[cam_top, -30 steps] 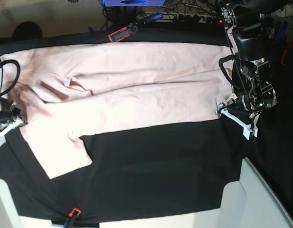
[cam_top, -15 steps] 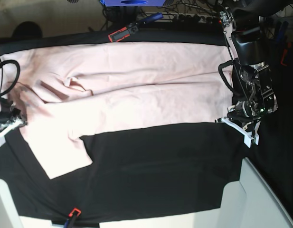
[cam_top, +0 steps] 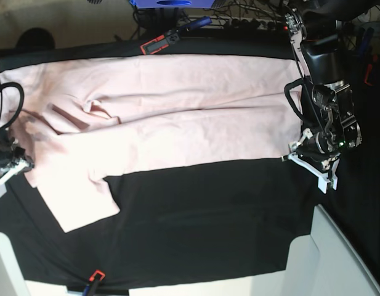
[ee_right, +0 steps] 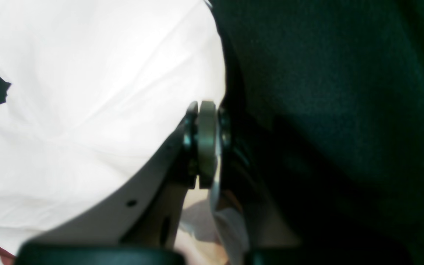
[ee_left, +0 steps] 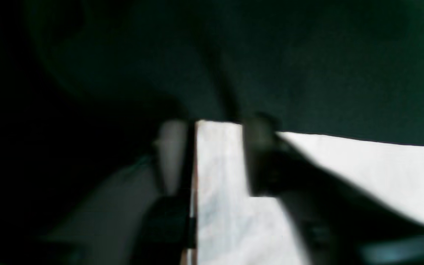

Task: Fold the T-shirt properly
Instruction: 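Move the left gripper to the folded edge and grasp it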

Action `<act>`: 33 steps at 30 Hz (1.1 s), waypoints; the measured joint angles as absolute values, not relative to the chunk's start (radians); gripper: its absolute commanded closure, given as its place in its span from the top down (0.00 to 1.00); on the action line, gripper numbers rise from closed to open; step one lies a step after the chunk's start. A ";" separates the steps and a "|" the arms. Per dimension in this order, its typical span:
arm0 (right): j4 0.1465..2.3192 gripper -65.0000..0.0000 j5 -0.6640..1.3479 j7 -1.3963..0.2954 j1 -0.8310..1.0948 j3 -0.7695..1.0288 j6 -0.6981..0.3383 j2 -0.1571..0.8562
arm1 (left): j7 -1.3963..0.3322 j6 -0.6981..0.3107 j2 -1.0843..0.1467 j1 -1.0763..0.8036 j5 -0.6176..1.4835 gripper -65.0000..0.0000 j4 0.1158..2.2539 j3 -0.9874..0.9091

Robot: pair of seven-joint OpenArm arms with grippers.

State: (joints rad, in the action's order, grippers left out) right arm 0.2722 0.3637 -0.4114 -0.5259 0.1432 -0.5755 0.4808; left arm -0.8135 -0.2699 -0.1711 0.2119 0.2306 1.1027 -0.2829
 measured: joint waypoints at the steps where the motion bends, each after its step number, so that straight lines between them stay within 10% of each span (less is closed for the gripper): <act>1: 0.272 0.00 0.363 -0.411 -0.525 0.143 -0.575 0.481 | -0.813 -0.270 -0.173 0.216 0.229 0.63 1.081 -0.283; 18: 0.273 0.00 0.366 -0.409 -0.487 0.144 -0.575 0.479 | -0.790 -0.267 -0.170 0.329 0.237 0.63 0.871 -0.286; 25: 0.273 0.00 0.367 -0.409 -0.487 0.144 -0.576 0.479 | -0.781 -0.267 -0.157 0.276 0.243 0.10 0.921 -0.285; 33: 0.273 0.00 0.366 -0.409 -0.487 0.144 -0.576 0.479 | -0.793 -0.270 -0.158 0.273 0.244 0.00 0.930 -0.285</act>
State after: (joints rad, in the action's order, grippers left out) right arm 0.2726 0.3664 -0.4091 -0.4870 0.1436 -0.5758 0.4789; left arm -0.7929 -0.2703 -0.1581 0.2729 0.2440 0.9298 -0.2852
